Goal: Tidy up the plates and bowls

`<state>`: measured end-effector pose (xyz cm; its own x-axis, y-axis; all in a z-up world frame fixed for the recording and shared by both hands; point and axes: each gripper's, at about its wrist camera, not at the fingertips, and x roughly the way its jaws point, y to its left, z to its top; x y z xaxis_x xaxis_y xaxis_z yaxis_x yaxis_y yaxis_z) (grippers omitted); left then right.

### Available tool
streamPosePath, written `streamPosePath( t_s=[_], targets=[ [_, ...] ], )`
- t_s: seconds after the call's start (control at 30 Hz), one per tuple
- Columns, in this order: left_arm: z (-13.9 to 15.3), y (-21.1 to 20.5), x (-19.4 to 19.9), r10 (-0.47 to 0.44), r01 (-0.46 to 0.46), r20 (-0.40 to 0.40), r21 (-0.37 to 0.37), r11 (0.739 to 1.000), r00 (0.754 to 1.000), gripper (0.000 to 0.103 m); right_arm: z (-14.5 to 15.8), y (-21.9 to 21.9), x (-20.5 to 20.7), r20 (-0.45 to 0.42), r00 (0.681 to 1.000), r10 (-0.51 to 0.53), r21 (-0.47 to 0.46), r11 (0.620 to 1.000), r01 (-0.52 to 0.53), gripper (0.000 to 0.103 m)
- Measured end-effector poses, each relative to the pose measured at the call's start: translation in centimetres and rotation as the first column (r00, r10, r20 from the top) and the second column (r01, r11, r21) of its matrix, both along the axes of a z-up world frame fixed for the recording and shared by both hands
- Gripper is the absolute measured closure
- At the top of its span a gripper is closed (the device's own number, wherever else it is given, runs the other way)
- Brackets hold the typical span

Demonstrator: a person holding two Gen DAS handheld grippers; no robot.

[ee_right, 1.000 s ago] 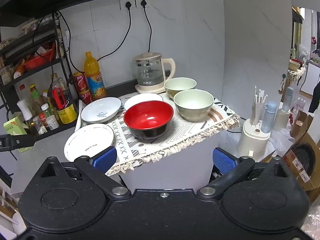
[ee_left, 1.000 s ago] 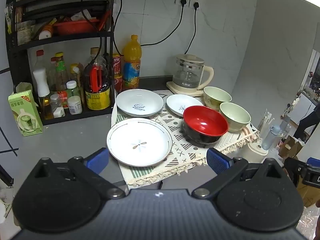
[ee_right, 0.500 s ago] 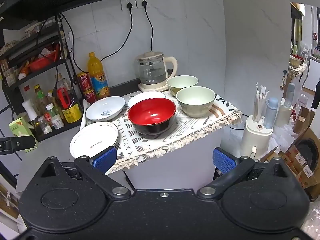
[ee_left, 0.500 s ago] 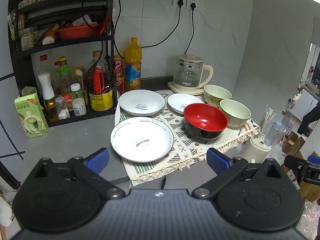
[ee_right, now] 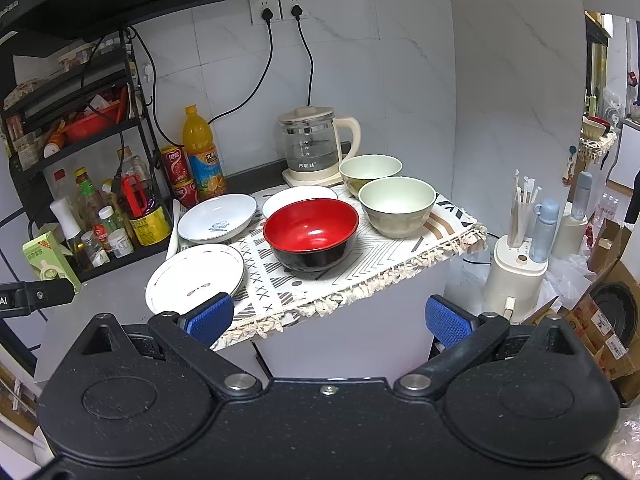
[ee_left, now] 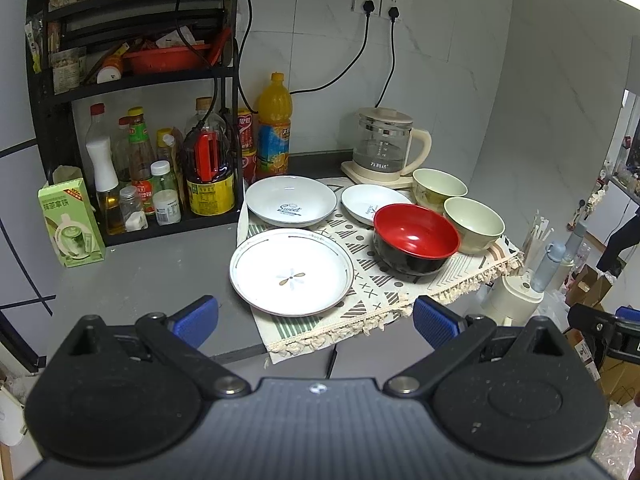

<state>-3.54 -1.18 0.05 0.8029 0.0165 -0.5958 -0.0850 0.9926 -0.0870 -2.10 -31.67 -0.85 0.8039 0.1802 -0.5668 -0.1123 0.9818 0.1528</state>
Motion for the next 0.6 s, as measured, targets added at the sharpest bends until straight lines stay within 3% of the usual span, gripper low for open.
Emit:
streamPosePath(
  t_s=[0.6],
  targets=[
    [0.07,-0.50,-0.57,0.014,-0.014,0.005,-0.010,1.000,1.000,0.001,0.13,-0.24,-0.22,0.002,1.000,0.028,0.005,1.000,-0.028,0.000]
  ],
)
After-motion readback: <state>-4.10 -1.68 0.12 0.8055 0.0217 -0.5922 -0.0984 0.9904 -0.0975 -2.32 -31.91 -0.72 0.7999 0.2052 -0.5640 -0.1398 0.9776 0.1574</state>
